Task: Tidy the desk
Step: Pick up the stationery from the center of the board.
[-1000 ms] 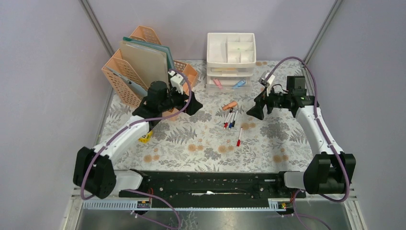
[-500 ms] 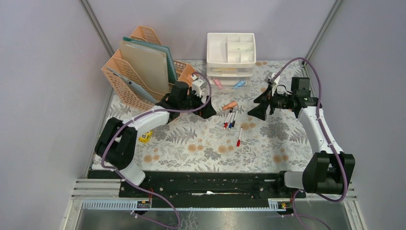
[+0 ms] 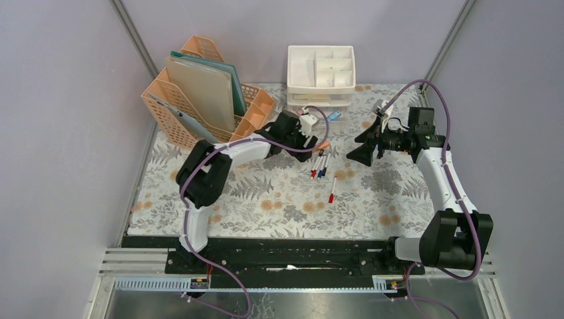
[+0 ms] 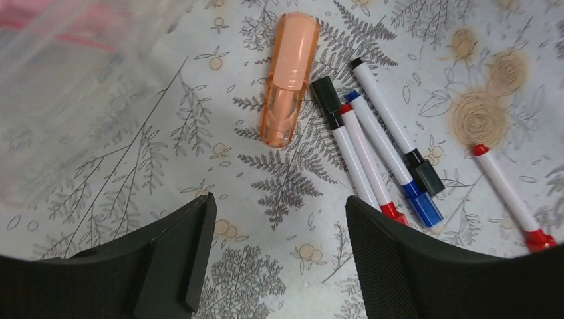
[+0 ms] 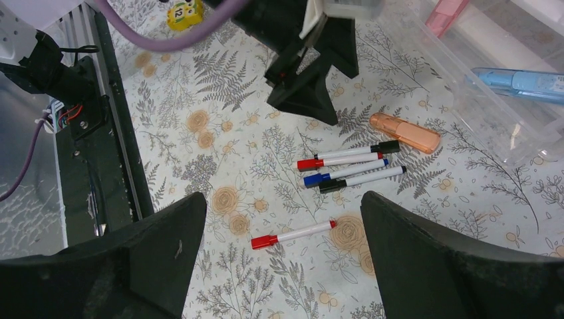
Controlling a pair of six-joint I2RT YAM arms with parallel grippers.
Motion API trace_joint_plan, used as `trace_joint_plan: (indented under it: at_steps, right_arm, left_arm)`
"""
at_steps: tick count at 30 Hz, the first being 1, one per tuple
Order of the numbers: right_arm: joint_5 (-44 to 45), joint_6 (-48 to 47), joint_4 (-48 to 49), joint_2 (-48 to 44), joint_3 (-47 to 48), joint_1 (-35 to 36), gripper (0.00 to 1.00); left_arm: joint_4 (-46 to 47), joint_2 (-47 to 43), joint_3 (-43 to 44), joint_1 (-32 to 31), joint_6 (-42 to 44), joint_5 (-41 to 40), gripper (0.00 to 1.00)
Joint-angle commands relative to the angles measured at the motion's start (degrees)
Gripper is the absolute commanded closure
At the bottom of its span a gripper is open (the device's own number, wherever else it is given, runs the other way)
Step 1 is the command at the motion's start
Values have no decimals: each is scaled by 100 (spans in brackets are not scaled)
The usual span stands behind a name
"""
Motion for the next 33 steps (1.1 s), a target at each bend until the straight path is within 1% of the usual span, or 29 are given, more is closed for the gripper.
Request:
trace_joint_plan:
  at_steps: [1,3,8,16,17,19,24,31,33]
  right_arm:
    - [-236,61,-91,41,110,-61,7]
    - [-236,67,-91,50,114,-78,7]
    - [-227,69,-100,50,114,-128,7]
    - [-245,71,-100,58,114,-175,7]
    - [-244,72,-100,69,114,-177,7]
    - [-253,67,-100,61,114,-177,7]
    - [-246,71,-100,77,114,-191,7]
    - [-271,64,-113,78,114,-203,7]
    - [-271,56,-129,76,123,-212,7]
  left_arm:
    - [-415,360,721,-238,708,-484,26]
    - [-569,558,974,-260,850,-527,29]
    - [-917,1007,1529,-267,1120,-639,34]
    - [-1143,1429,2088,-271,1295,-431,40]
    - [-1146,1472,2146,-277,1301,-410,41]
    - [-1143,1539,2245,-282,1306,-389,47]
    - [-1260,1747,2518,-315,1323,-325,49]
    - [-1261,1878,2578,-442,1434,-309,50]
    - [-1260,1897,2578,-496,1479,-369,52]
